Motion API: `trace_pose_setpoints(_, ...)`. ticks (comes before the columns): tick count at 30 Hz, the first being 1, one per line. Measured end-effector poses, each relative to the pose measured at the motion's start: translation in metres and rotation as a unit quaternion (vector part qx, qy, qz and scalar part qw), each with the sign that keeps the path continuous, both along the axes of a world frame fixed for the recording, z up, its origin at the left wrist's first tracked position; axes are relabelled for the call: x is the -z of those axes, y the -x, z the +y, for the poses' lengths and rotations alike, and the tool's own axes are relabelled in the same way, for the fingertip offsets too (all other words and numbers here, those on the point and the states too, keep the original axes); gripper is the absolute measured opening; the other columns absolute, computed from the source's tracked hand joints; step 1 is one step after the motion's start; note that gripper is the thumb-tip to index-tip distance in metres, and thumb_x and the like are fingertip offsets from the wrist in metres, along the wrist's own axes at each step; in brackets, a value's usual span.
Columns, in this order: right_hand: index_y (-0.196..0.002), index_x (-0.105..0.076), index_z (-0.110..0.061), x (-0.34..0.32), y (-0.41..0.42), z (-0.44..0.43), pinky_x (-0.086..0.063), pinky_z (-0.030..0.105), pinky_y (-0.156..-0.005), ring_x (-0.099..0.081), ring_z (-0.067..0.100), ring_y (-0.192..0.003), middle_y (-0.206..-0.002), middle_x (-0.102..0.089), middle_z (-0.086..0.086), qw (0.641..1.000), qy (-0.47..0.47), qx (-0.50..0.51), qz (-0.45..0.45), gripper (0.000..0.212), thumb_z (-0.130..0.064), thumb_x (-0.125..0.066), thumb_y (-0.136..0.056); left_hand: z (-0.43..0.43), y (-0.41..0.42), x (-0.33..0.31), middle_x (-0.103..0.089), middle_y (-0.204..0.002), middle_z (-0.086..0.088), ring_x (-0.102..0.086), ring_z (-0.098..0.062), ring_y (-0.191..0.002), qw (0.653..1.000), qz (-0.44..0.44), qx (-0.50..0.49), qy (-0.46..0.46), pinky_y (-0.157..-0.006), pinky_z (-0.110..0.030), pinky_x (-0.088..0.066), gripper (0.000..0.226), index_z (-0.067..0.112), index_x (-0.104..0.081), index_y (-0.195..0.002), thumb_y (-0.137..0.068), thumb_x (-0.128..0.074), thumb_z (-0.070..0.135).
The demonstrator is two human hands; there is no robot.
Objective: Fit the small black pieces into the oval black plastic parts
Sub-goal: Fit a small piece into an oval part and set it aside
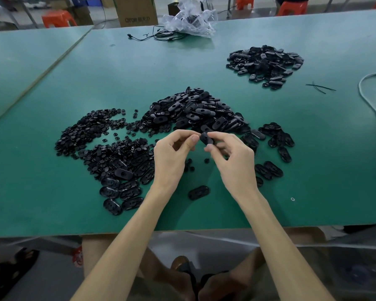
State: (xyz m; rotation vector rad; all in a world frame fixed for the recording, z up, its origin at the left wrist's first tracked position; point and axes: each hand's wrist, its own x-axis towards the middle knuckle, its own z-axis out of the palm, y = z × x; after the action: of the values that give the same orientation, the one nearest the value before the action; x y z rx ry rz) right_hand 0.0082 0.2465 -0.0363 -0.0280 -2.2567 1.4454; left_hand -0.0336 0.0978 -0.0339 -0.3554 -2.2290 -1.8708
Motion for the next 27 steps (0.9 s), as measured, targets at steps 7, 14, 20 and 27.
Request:
trace_pose_setpoints(7, -0.119, -0.072, -0.02, 0.001, 0.0003, -0.0005, -0.055, 0.017, -0.083, -0.07, 0.007, -0.093, -0.108, -0.07, -0.006, 1.0, 0.003, 0.005, 0.002, 0.026, -0.008, -0.072, -0.096, 0.0015, 0.0004, 0.0004, -0.077, -0.091, 0.007, -0.072, -0.015, -0.087, 1.0, -0.008, 0.002, -0.012, -0.086, -0.034, -0.061, 0.009, 0.02, -0.077, -0.1, -0.094, -0.075, 0.012)
trace_pose_setpoints(14, -0.121, -0.072, -0.019, 0.0005, -0.0009, -0.0017, -0.055, 0.017, -0.084, -0.067, 0.006, -0.095, -0.11, -0.07, -0.008, 1.0, -0.004, -0.007, 0.002, 0.028, -0.007, -0.073, -0.096, 0.0024, -0.0015, -0.0006, -0.077, -0.09, 0.004, -0.073, -0.015, -0.082, 1.0, -0.003, 0.006, -0.009, -0.08, -0.028, -0.058, 0.003, 0.018, -0.074, -0.096, -0.095, -0.075, 0.015)
trace_pose_setpoints(20, -0.121, -0.071, -0.02, 0.0014, -0.0008, -0.0011, -0.054, 0.016, -0.084, -0.065, 0.004, -0.097, -0.107, -0.069, -0.008, 1.0, -0.002, 0.009, 0.014, 0.029, -0.006, -0.072, -0.096, 0.0026, -0.0019, -0.0012, -0.077, -0.092, 0.001, -0.074, -0.017, -0.078, 0.999, -0.009, -0.011, -0.031, -0.076, -0.025, -0.055, 0.005, 0.011, -0.066, -0.102, -0.101, -0.067, 0.016)
trace_pose_setpoints(27, -0.131, -0.07, -0.026, 0.0017, -0.0002, 0.0006, -0.052, 0.013, -0.083, -0.066, 0.005, -0.095, -0.106, -0.065, -0.019, 1.0, 0.001, -0.006, 0.018, 0.04, -0.005, -0.07, -0.097, 0.0032, -0.0024, -0.0018, -0.077, -0.091, 0.006, -0.073, -0.012, -0.083, 0.999, -0.006, 0.028, -0.034, -0.078, -0.021, -0.056, 0.01, 0.018, -0.076, -0.099, -0.092, -0.078, 0.01)
